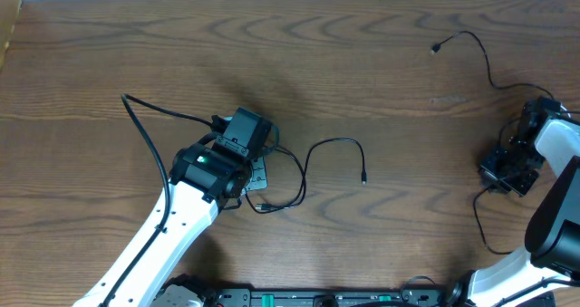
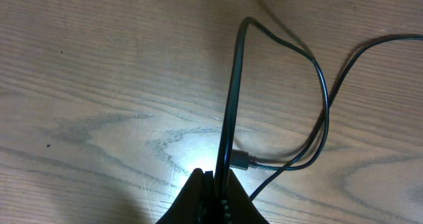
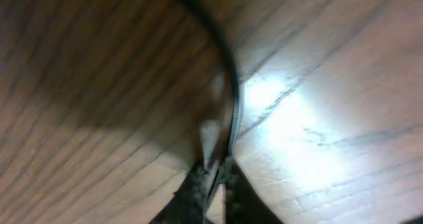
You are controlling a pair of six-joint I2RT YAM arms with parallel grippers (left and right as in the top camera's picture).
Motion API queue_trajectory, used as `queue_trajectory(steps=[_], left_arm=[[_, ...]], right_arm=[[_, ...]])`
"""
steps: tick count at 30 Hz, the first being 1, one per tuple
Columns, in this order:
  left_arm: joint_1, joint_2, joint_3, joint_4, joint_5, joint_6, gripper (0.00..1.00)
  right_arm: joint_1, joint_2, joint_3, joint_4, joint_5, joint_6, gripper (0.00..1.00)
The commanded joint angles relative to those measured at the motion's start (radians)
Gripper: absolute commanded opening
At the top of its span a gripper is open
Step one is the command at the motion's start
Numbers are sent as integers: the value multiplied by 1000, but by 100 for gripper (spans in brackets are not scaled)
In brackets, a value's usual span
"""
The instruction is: Untangle cables
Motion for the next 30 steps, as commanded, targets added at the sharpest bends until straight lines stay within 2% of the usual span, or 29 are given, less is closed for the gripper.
queue_trajectory(steps=[1, 3, 16, 21, 30], left_arm=[[5, -5, 6, -6, -6, -5, 8], [5, -5, 6, -6, -6, -5, 8], [5, -5, 6, -6, -6, -5, 8], [5, -5, 6, -6, -6, -5, 8], [5, -5, 6, -5, -6, -5, 8]], right_arm=[[3, 129, -100, 31, 38, 7, 4], [3, 129, -100, 31, 38, 7, 1], [3, 96, -99, 19, 38, 8, 1], [3, -80, -97, 9, 6, 7, 1], [3, -578, -97, 40, -26, 7, 1]])
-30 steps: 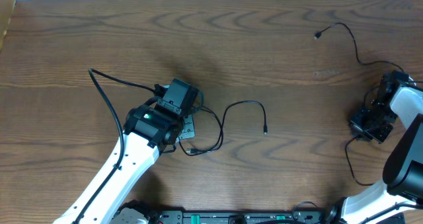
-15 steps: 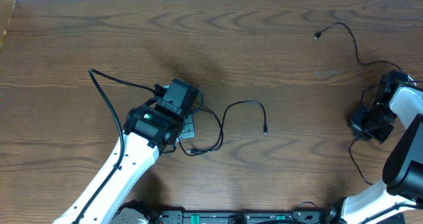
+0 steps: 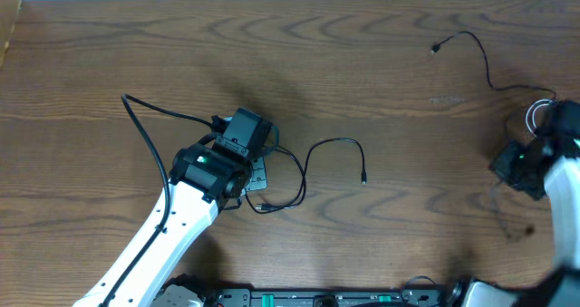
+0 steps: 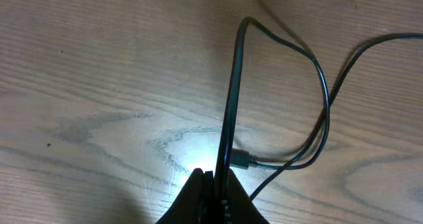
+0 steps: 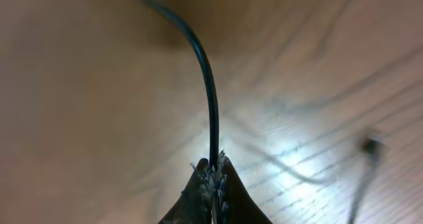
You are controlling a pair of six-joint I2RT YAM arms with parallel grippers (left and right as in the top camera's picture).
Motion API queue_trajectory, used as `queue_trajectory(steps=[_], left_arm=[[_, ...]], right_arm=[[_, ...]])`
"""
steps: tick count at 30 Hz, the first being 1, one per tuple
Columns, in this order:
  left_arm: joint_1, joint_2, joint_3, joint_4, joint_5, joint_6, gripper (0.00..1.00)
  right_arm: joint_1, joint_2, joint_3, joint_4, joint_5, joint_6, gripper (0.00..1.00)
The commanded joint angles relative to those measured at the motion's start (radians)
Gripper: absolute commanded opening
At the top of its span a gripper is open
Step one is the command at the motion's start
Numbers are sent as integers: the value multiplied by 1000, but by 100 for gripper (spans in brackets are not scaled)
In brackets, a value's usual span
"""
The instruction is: Untangle cables
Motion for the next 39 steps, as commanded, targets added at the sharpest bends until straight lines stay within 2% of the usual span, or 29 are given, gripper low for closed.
queue_trajectory(steps=[1, 8, 24, 30, 39], left_arm=[[5, -5, 6, -2, -6, -5, 8], [5, -5, 6, -2, -6, -5, 8], [5, -5, 6, -5, -6, -5, 8], [5, -5, 6, -5, -6, -5, 8], [5, -5, 6, -5, -6, -5, 8]], right_arm=[[0, -151, 7, 8, -6, 6, 1], [0, -414, 7, 12, 77, 6, 1], [0, -769, 7, 136, 127, 6, 1], [0, -824, 7, 149, 214, 6, 1], [0, -819, 7, 146, 219, 6, 1]])
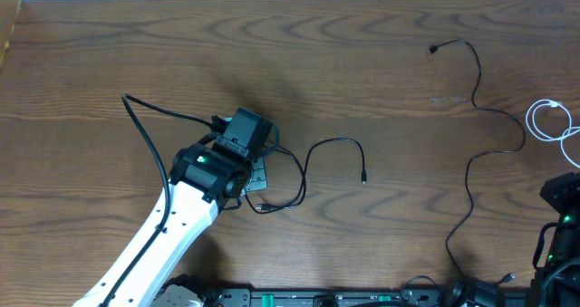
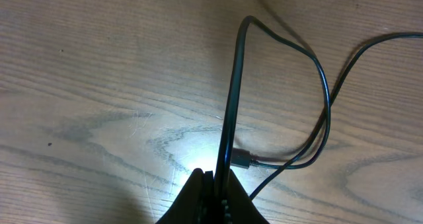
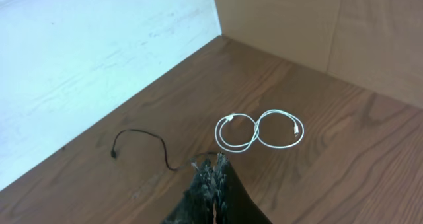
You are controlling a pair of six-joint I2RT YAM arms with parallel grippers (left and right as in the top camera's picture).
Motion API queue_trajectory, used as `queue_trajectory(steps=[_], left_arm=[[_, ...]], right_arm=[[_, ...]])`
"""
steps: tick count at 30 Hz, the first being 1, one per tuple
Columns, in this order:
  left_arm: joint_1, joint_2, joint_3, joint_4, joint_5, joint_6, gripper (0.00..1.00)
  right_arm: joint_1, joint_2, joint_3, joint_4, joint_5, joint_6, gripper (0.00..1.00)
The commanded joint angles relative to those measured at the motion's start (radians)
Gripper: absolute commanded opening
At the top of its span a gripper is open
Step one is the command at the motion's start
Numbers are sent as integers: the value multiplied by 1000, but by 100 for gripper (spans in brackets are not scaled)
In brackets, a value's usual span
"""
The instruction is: Untangle cables
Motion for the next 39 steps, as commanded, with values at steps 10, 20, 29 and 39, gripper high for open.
queue_trajectory(steps=[10, 20, 29, 39], left_arm=[[5, -5, 6, -3, -6, -5, 8], [5, -5, 6, -3, -6, -5, 8], [5, -5, 6, -15, -5, -5, 8], [5, -5, 6, -14, -5, -5, 8]], right_arm=[[0, 5, 8, 0, 21, 6, 1], [0, 110, 8, 139, 8, 0, 1], [0, 791, 277, 59, -163, -130, 41], [-12, 1246, 285, -34, -133, -124, 42]])
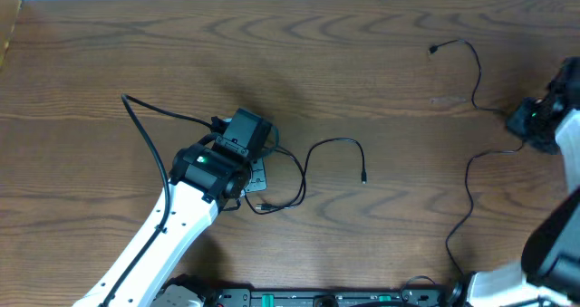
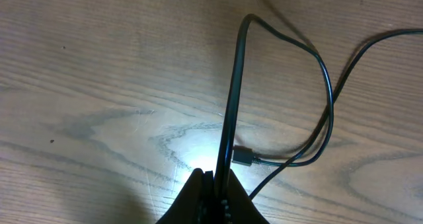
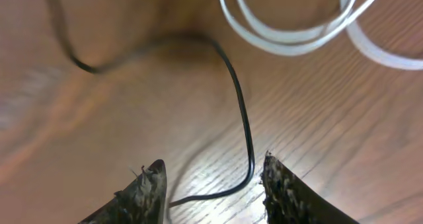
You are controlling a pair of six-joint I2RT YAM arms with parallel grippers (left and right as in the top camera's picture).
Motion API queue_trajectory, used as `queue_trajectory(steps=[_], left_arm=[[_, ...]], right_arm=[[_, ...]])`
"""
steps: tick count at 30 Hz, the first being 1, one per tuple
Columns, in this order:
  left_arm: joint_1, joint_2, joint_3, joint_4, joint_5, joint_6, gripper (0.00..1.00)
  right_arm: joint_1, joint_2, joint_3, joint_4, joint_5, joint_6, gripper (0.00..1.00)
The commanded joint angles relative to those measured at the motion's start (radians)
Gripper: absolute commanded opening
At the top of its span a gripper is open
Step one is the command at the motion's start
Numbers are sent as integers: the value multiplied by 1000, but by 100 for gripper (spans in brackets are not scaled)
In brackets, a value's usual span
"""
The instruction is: Untangle cables
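Observation:
My left gripper [image 2: 217, 179] is shut on a black cable [image 2: 232, 98] that runs straight up from the jaws. That cable [image 1: 331, 144] loops on the wood right of the left arm, and its plug [image 2: 242, 157] lies beside the jaws. A second black cable [image 1: 471, 173] trails from the far right down to the front edge. My right gripper [image 3: 211, 163] hangs open low over this cable [image 3: 242, 115], a bend of which lies on the wood between the fingers. In the overhead view the right gripper [image 1: 533, 124] is at the table's right edge.
A coiled white cable [image 3: 291, 44] lies just beyond the right gripper; the right arm hides it in the overhead view. The wooden table [image 1: 362, 62] ends at a white wall at the back. The left arm [image 1: 163, 235] reaches in from the front.
My right gripper was shut and raised near the front right corner. Now it is open and low over the right black cable beside the white coil. The left gripper has not moved.
My right gripper was shut on the right black cable at the right edge, then held it lifted. By 1.3 s ago that cable lay stretched toward the front edge and the gripper was clear of it. Now it is open over it. The left kept its cable throughout.

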Motion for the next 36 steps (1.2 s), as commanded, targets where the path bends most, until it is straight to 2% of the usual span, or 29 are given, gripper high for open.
queue_trajectory(steps=[1, 4, 7, 8, 9, 10, 12, 16, 22, 27, 31, 36], left_arm=[[5, -4, 6, -3, -6, -5, 8], [5, -4, 6, -4, -6, -5, 8], [5, -4, 6, -4, -6, -5, 8], [5, -4, 6, -4, -6, -5, 8], [5, -4, 6, -4, -6, -5, 8], [5, -4, 6, -4, -6, -5, 8], [5, -4, 6, -4, -6, -5, 8], [5, -4, 6, -4, -6, -5, 8], [5, -4, 6, -10, -6, -5, 8], [5, -4, 6, -10, -6, -5, 8], [5, -4, 6, -11, -6, -5, 8], [5, -4, 6, -11, -6, -5, 8]], right_arm=[[-8, 89, 10, -21, 16, -11, 42], [-14, 145, 10, -36, 17, -11, 42], [-22, 173, 10, -50, 16, 5, 35], [-23, 176, 10, -54, 16, 7, 27], [-24, 176, 10, -54, 16, 7, 6], [-25, 173, 11, -54, 12, 7, 1], [-28, 153, 14, -55, -29, 6, 1], [-36, -4, 88, -64, -216, -26, 1], [-42, -368, 259, -34, -266, -35, 1], [-42, -644, 283, 11, -72, -47, 1], [-42, -774, 283, 55, 117, -47, 1], [-42, -829, 283, 82, 174, -47, 1]])
